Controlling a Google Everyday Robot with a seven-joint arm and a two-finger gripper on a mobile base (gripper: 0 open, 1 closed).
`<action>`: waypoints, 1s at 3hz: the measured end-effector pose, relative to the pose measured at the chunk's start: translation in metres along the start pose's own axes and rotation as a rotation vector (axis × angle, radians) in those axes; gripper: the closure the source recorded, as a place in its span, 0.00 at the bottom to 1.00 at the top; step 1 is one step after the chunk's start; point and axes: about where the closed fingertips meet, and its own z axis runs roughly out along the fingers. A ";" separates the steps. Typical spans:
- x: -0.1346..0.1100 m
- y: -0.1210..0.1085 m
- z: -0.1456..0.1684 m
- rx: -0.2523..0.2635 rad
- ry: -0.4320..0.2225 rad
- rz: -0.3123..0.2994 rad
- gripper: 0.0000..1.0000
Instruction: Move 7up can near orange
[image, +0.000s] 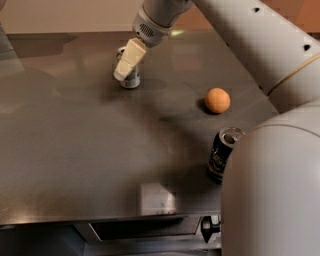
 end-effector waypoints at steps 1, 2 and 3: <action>-0.016 -0.016 0.020 0.036 -0.016 0.035 0.00; -0.025 -0.031 0.036 0.054 -0.023 0.060 0.00; -0.028 -0.044 0.047 0.064 -0.013 0.081 0.00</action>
Offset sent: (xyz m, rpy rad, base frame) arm 0.0722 0.0347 -0.0145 0.0395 -0.0362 -0.1211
